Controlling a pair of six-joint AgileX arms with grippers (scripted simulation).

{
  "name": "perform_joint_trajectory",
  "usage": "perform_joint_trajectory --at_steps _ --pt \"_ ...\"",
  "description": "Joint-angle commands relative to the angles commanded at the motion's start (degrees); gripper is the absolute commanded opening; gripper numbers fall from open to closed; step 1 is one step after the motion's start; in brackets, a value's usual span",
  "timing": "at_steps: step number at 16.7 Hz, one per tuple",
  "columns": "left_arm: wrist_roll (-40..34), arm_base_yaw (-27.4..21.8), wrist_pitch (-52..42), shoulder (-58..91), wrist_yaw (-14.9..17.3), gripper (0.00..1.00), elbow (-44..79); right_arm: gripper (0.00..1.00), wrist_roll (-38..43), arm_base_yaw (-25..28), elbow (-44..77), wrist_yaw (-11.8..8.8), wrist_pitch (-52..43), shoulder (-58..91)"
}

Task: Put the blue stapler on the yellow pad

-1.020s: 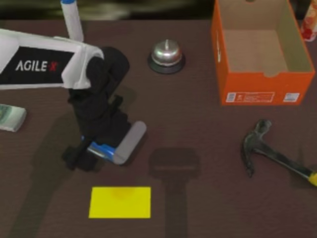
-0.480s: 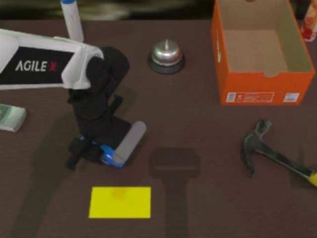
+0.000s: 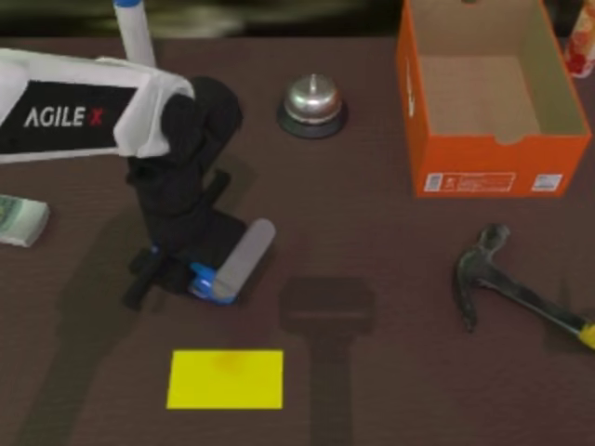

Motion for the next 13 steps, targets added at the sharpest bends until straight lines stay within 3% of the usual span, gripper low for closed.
perform_joint_trajectory --at_steps 7,13 --pt "-0.2 0.5 -16.5 -5.4 0.0 0.00 10.1 1.00 0.0 0.0 0.0 0.0 0.0 0.0" --pt "-0.5 0.4 -18.2 -6.3 0.0 0.00 11.4 1.00 0.0 0.0 0.0 0.0 0.0 0.0"
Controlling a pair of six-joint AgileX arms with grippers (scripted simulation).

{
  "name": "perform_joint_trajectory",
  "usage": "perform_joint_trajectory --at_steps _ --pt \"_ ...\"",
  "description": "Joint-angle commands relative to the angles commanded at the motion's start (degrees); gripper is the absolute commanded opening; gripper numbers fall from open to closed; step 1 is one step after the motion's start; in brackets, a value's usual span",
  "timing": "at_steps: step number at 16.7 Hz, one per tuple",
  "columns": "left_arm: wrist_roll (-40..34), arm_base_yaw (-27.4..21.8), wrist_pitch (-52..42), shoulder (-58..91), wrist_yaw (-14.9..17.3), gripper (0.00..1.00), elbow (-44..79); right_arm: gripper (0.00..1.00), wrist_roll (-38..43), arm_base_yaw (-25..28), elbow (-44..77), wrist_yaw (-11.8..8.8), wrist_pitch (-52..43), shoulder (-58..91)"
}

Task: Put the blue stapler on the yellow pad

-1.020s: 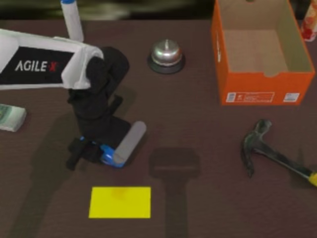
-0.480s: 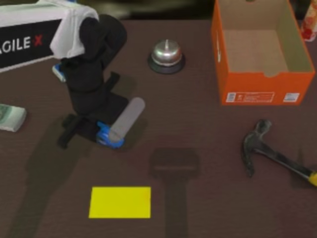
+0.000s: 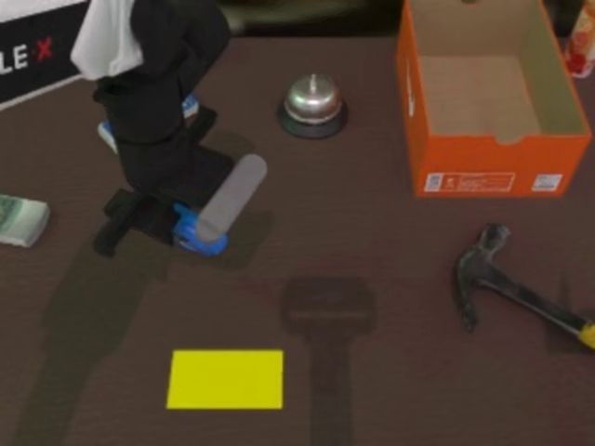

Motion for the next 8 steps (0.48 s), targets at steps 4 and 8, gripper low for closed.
perform_joint_trajectory --at_steps 4,8 --pt "-3.1 -0.6 -0.8 0.2 -0.5 0.00 0.2 1.00 0.0 0.0 0.0 0.0 0.0 0.0" --pt "-15.8 -2.6 -3.5 1.0 -2.2 0.00 1.2 1.00 0.0 0.0 0.0 0.0 0.0 0.0"
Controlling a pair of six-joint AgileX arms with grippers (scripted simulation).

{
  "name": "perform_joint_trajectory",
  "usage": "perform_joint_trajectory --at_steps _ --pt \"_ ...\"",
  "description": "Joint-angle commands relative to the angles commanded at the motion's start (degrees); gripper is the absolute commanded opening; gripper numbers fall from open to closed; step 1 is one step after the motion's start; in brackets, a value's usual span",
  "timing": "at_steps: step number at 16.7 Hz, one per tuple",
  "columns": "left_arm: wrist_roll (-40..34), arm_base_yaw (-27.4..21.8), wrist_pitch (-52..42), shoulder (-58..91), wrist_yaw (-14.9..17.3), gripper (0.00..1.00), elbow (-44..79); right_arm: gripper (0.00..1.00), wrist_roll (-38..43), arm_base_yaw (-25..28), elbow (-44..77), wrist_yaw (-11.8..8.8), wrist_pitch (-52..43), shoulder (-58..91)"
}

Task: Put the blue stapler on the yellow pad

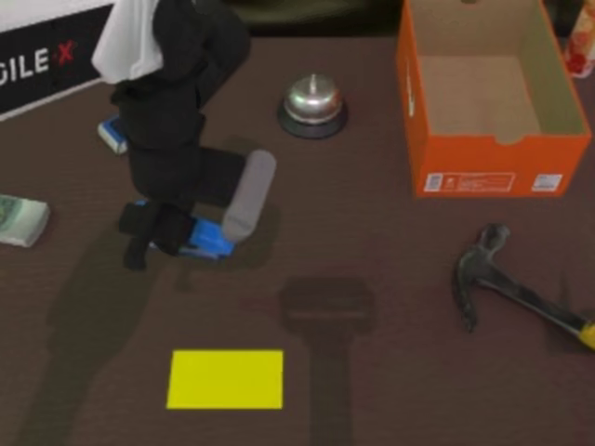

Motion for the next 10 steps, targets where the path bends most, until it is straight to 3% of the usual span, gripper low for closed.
perform_joint_trajectory --at_steps 5,10 --pt "-29.5 -2.9 -3.8 0.5 -2.2 0.00 0.4 1.00 0.0 0.0 0.0 0.0 0.0 0.0" --pt "-71.8 -5.9 -6.4 -0.7 -3.8 0.00 -2.5 1.00 0.0 0.0 0.0 0.0 0.0 0.0"
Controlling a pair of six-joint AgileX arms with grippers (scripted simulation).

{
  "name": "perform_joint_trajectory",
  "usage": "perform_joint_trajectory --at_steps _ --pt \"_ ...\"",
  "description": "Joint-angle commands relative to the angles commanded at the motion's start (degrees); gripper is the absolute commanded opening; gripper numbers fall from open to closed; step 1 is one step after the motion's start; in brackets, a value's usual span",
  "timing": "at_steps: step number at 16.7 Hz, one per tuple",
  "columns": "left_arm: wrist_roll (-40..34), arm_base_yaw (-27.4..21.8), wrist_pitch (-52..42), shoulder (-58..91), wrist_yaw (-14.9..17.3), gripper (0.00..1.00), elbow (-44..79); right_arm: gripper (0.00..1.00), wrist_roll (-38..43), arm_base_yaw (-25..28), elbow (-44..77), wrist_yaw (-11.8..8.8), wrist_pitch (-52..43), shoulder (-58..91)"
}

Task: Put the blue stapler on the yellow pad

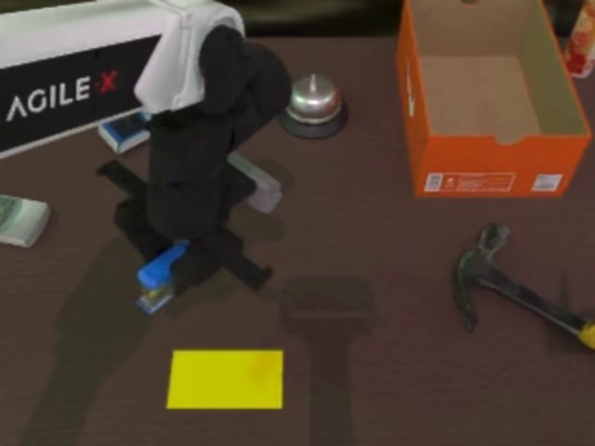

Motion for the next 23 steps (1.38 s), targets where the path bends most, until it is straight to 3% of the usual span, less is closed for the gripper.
perform_joint_trajectory --at_steps 8,13,18,23 --pt "-72.7 -5.2 -0.4 -1.9 1.0 0.00 -6.1 1.00 0.0 0.0 0.0 0.0 0.0 0.0" --pt "-108.1 -7.2 3.8 -5.6 3.4 0.00 -9.2 1.00 0.0 0.0 0.0 0.0 0.0 0.0" --pt "-129.6 -7.7 9.7 -10.6 5.6 0.00 -11.8 1.00 0.0 0.0 0.0 0.0 0.0 0.0" --pt "-136.0 -7.8 12.1 -12.5 6.5 0.00 -12.6 1.00 0.0 0.0 0.0 0.0 0.0 0.0"
